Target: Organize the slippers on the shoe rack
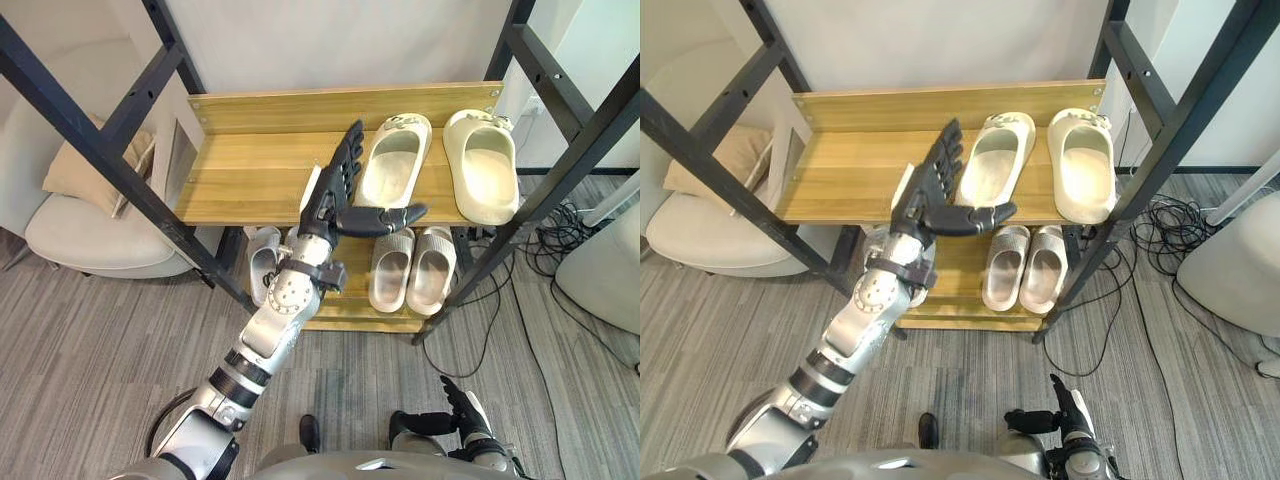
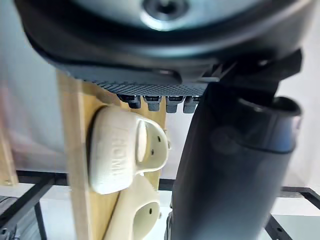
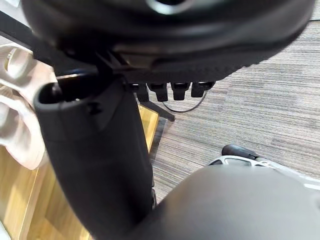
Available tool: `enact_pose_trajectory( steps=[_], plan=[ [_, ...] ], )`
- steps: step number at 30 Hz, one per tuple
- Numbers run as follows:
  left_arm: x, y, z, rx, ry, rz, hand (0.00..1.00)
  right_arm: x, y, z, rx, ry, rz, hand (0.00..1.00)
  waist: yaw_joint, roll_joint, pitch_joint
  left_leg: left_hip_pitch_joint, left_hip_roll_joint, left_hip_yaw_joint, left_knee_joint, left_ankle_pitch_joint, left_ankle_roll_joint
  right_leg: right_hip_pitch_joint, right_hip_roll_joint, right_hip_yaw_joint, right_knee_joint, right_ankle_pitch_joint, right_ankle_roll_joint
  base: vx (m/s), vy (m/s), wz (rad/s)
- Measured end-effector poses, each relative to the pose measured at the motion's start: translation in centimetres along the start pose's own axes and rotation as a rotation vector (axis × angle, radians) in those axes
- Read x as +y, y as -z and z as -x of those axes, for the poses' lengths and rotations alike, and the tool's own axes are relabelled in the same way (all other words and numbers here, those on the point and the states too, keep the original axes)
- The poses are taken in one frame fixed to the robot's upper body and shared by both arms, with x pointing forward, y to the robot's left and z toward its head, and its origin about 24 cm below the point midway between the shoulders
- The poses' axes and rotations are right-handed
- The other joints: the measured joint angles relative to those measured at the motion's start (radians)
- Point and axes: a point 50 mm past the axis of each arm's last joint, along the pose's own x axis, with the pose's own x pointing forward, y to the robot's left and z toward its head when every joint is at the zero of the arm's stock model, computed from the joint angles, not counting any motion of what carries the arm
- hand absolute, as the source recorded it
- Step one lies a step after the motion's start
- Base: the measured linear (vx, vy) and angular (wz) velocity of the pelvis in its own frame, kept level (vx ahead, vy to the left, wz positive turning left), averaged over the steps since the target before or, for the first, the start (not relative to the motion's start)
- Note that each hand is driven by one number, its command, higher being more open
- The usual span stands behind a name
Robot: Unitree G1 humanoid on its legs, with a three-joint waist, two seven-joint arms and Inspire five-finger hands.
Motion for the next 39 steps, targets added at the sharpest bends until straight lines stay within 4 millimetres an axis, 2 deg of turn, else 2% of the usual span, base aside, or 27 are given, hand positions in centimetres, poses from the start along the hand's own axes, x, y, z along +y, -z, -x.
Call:
enact_pose_trajectory(
  steps=[8,20,31,39],
  plan=[
    [-0.9,1.2,0.8,0.052,0.045,0.001,1.00,0.7,-0.1,-0.2,0.004,-0.024,0.022,1.00,0.009,-0.029,-0.016,0.000,0.001,-0.016,-0.003,0.010,0.001,0.008,0.000,-0.019,-0.004,0.001,0.001,-0.02,0.006,0.07],
    [-2.2,1.8,1.0,0.077,0.102,0.001,1.00,0.9,-0.3,-0.3,0.006,-0.029,0.022,1.00,0.015,-0.040,-0.022,0.003,-0.001,-0.020,-0.003,0.010,0.002,0.013,-0.002,-0.023,-0.005,0.002,0.002,0.00,0.000,0.00],
    [-3.7,2.0,-0.3,0.084,0.168,-0.030,1.00,1.0,-0.7,-0.5,-0.004,-0.030,0.018,1.00,0.015,-0.047,-0.019,0.004,-0.001,-0.017,-0.004,0.011,0.003,0.013,-0.003,-0.021,-0.005,0.004,0.005,0.00,0.000,0.00],
    [-4.2,2.0,-1.2,0.086,0.172,-0.045,1.00,1.2,-1.0,-0.6,-0.012,-0.032,0.014,1.00,0.001,-0.053,-0.015,0.005,0.000,-0.011,-0.004,0.011,0.003,0.011,-0.003,-0.017,-0.005,0.005,0.006,0.00,0.000,0.00]
  ],
)
